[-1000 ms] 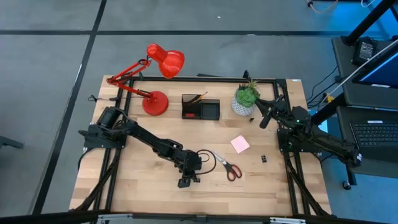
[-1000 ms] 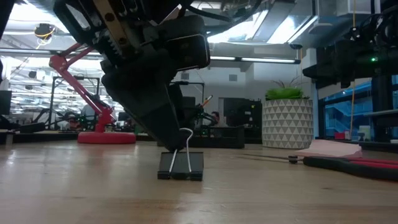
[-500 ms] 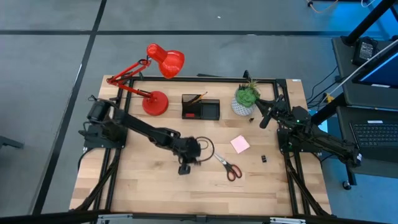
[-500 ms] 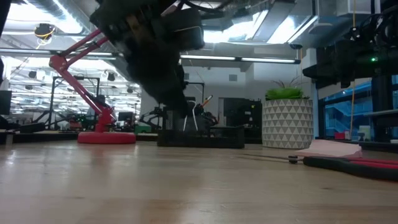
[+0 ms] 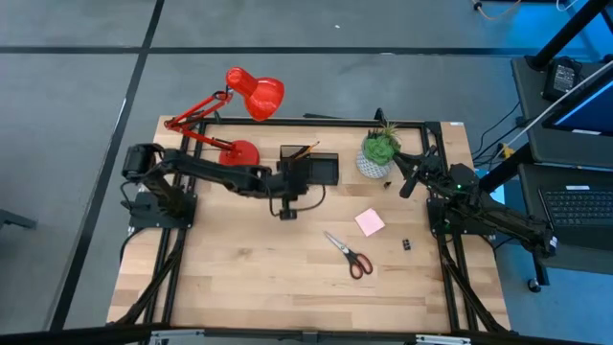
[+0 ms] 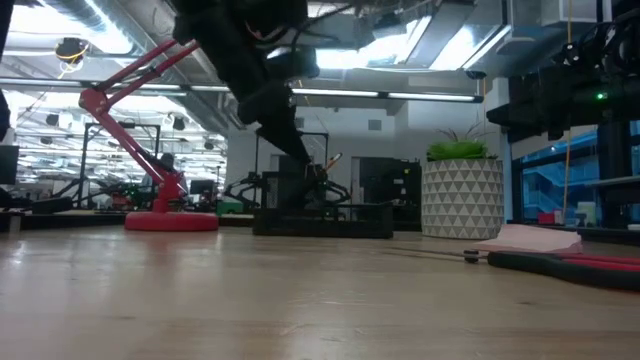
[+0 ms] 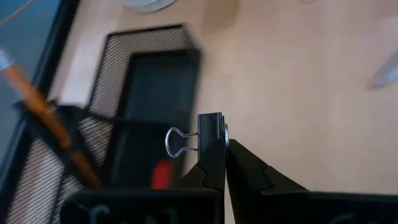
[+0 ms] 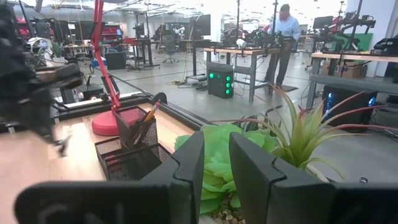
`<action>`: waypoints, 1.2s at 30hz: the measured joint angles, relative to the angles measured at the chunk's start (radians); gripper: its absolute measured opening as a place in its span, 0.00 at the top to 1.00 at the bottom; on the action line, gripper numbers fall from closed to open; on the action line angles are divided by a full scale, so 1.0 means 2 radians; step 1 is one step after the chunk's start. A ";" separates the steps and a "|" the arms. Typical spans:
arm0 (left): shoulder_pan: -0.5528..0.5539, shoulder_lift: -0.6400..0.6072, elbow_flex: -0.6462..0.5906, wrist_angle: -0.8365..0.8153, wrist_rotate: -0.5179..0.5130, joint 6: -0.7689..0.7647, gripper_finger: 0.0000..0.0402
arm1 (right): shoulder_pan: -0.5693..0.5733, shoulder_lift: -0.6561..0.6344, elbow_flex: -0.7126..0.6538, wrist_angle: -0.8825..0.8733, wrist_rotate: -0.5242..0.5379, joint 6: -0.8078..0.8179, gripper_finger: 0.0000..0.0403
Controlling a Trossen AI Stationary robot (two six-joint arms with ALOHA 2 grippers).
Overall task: Pick and place office supplies into organizer
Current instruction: Put the bottom left binder clip into the desk organizer, then put the top binder clip into the desk organizer
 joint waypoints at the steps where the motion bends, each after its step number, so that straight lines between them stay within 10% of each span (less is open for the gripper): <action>1: 0.010 0.000 0.000 -0.003 -0.002 0.000 0.99 | 0.000 0.000 0.000 0.000 0.000 0.000 0.80; 36: 0.080 0.080 0.000 -0.009 -0.013 0.025 0.87 | 0.000 0.005 0.000 -0.001 0.000 0.003 0.80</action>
